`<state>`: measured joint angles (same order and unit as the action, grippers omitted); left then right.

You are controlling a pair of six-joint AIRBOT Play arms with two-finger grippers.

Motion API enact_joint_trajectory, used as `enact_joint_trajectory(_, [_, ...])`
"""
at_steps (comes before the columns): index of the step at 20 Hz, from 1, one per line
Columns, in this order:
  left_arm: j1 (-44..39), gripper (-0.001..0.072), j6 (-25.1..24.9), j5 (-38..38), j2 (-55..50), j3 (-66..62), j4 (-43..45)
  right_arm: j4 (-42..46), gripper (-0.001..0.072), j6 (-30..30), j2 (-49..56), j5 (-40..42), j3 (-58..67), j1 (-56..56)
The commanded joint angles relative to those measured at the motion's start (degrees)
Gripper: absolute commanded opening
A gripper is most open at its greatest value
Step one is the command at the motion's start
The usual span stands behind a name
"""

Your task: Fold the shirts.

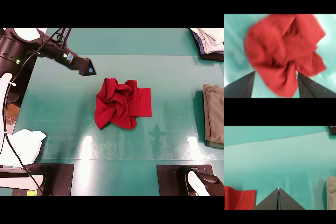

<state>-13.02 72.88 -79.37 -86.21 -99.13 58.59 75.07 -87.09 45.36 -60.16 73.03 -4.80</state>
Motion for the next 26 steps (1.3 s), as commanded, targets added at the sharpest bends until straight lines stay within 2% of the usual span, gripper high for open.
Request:
enact_joint_trajectory(1, [1.81, 0.0603, 2.73, -3.41, 0.35, 8.41, -3.69, 0.04, 0.0019, 0.02, 0.02, -0.04, 0.04, 0.02])
enact_joint_trajectory(3, [-0.98, 0.0604, 2.34, 1.77, 0.33, 16.70, -6.97, 0.04, 0.0019, 0.02, 0.02, -0.04, 0.04, 0.02])
enact_joint_trajectory(6, [-6.69, 0.0605, 2.14, 15.37, 0.13, 24.90, -9.31, 0.02, 0.0018, 0.02, 0.02, -0.07, 0.04, 0.04])
enact_joint_trajectory(8, [-9.29, 0.0604, 2.19, 23.06, -0.09, 25.92, -9.16, 0.02, 0.0019, 0.02, 0.02, -0.13, 0.04, 0.04])
enact_joint_trajectory(12, [-9.44, 0.0604, 5.14, 34.75, -0.22, 25.92, -8.00, -0.04, 0.0019, 0.02, -0.02, -1.88, -0.79, 0.04])
enact_joint_trajectory(18, [-11.10, 0.0604, 3.04, 36.83, -4.15, 25.55, -9.49, -0.55, 0.0019, -0.04, 0.00, -1.29, -5.84, 0.04])
enact_joint_trajectory(23, [-11.58, 0.0601, 3.26, 37.68, -6.23, 25.51, -9.55, -0.55, 0.0019, -0.02, 0.02, -0.85, -7.08, 0.04])
enact_joint_trajectory(24, [-11.58, 0.0510, 3.72, 38.36, -6.27, 25.51, -9.55, -0.52, 0.0019, -0.02, 0.02, -0.72, -7.08, 0.04])
enact_joint_trajectory(25, [-11.58, 0.0170, 3.58, 38.53, -6.25, 25.29, -9.55, -0.55, 0.0019, -0.04, 0.02, -0.68, -7.08, 0.04])
enact_joint_trajectory(26, [-11.58, 0.0032, 3.28, 38.45, -6.21, 24.72, -9.51, -0.55, 0.0019, -0.02, 0.02, -0.61, -7.08, 0.04])
